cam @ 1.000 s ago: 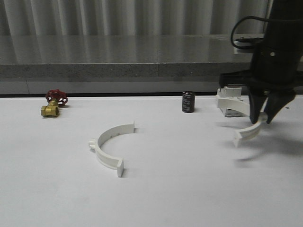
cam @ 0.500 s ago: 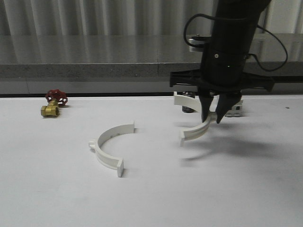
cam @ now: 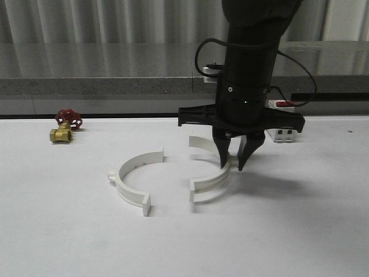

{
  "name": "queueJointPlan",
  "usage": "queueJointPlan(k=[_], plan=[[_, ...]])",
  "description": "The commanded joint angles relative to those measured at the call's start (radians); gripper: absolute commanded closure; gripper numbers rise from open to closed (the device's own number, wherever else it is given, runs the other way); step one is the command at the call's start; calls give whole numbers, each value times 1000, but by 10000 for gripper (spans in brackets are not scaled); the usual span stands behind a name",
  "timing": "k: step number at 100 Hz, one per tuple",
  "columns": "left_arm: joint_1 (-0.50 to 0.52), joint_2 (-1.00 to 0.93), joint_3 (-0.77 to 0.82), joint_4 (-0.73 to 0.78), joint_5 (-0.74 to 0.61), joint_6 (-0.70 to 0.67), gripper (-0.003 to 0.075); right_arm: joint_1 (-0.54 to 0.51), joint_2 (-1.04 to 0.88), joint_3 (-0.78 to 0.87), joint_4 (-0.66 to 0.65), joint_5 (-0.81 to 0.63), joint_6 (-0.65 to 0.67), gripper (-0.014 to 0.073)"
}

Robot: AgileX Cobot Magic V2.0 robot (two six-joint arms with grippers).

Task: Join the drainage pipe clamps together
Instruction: 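Carry the clamp half toward the placed half with the right gripper, then press the held half's ends against the placed half's ends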

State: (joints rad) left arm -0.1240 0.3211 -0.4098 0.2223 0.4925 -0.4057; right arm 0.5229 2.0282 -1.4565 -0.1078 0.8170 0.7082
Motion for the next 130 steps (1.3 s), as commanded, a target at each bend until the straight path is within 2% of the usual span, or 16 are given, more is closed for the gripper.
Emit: queueJointPlan(k=[1,55,130], plan=[[3,7,-26,-1,-69,-6,740,17,-47,-30,-14,-19,13,496],[3,7,-26,-1,-69,-6,740,51,-35,-30,-14,-49,89,496],[3,7,-26,-1,-69,-6,740,65,-35,-30,7,-83,109,496]])
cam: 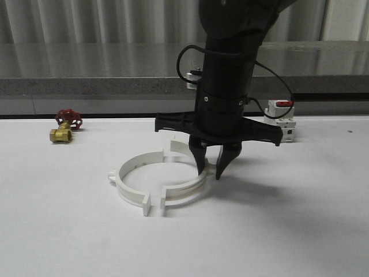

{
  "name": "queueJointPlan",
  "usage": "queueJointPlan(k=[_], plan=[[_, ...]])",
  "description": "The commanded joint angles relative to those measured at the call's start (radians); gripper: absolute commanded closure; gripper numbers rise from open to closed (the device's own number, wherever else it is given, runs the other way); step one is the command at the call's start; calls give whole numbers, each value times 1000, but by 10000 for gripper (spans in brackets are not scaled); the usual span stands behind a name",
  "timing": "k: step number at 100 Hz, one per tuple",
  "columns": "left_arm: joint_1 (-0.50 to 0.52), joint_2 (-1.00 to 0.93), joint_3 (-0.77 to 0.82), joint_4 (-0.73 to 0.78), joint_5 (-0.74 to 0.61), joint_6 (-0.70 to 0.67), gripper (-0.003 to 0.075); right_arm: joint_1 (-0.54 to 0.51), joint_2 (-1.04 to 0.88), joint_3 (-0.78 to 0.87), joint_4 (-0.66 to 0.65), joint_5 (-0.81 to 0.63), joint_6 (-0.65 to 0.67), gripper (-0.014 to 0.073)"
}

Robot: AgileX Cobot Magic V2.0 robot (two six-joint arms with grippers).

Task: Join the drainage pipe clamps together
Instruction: 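Press the held half's ends against the placed half's ends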

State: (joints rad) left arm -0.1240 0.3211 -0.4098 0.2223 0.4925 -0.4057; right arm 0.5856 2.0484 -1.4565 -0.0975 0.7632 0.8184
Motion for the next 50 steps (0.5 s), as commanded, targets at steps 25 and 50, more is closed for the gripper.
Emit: queueJointPlan(k=[25,50], plan=[[3,7,-26,-1,-69,-6,740,3,-56,-30,13,-36,-1,496],[3,7,-26,-1,-69,-6,740,3,-56,-30,25,-40,-1,496]])
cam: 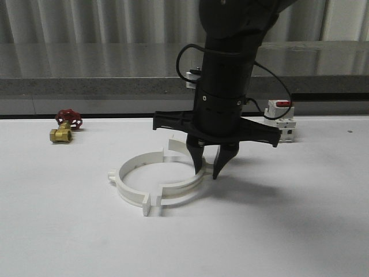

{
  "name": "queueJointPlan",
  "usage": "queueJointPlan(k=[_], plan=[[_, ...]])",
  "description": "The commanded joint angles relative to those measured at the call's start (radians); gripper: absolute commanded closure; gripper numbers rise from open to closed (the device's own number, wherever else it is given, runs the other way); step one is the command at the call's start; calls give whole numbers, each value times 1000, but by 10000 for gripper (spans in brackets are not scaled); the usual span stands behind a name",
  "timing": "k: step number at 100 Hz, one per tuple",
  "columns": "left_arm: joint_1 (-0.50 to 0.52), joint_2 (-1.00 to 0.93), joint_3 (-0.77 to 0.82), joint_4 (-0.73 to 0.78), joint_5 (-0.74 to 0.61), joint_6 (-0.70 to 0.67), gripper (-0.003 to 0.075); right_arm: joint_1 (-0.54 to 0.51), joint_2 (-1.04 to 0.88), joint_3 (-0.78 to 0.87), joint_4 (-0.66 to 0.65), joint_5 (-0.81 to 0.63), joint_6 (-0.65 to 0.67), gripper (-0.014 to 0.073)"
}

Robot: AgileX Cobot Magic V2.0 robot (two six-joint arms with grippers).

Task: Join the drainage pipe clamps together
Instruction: 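Press the held half's ends against the placed half's ends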

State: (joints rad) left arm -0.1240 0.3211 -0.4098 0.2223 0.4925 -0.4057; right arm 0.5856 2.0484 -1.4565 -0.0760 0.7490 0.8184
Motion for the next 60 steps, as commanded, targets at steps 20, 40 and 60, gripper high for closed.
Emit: queueJointPlan(k=[20,40,60], plan=[[3,7,-26,-1,-69,-6,740,3,-56,-30,15,-29,-1,496],[3,7,-26,-1,-69,-6,740,3,-56,-30,17,-32,-2,496],[3,7,-26,-1,-69,-6,740,3,-56,-29,17,-33,-3,496]])
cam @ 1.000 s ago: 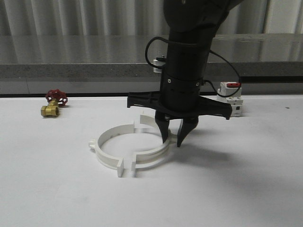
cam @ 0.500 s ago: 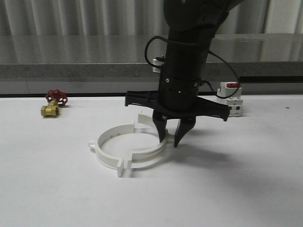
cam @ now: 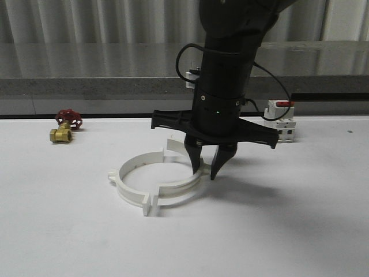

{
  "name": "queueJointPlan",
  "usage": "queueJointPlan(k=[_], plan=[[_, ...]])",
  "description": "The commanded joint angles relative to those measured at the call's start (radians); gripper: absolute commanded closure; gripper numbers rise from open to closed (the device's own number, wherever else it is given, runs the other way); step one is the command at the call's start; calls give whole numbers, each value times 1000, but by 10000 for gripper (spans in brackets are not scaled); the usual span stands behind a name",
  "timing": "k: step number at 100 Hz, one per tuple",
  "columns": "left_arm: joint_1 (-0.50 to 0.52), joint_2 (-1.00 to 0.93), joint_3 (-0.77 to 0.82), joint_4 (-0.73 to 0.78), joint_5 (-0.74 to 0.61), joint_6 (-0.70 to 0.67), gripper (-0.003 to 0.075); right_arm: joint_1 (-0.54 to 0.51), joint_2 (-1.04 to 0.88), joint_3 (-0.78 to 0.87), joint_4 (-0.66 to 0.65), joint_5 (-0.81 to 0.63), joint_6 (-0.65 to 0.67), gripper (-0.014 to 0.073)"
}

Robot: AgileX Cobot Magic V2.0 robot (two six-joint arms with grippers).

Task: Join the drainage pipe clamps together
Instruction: 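Press the held half's ends against the placed half's ends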

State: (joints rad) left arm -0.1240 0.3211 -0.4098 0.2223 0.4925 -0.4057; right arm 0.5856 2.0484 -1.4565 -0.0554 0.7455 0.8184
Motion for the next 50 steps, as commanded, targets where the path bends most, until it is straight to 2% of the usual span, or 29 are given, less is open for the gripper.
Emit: queueJointPlan(k=[1,50], plan=[[3,7,-26,-1,-69,-6,740,3,-56,-29,-3,-29,-3,496],[3,7,-26,-1,-69,-6,740,3,-46,-28,8,-33,-11,496]])
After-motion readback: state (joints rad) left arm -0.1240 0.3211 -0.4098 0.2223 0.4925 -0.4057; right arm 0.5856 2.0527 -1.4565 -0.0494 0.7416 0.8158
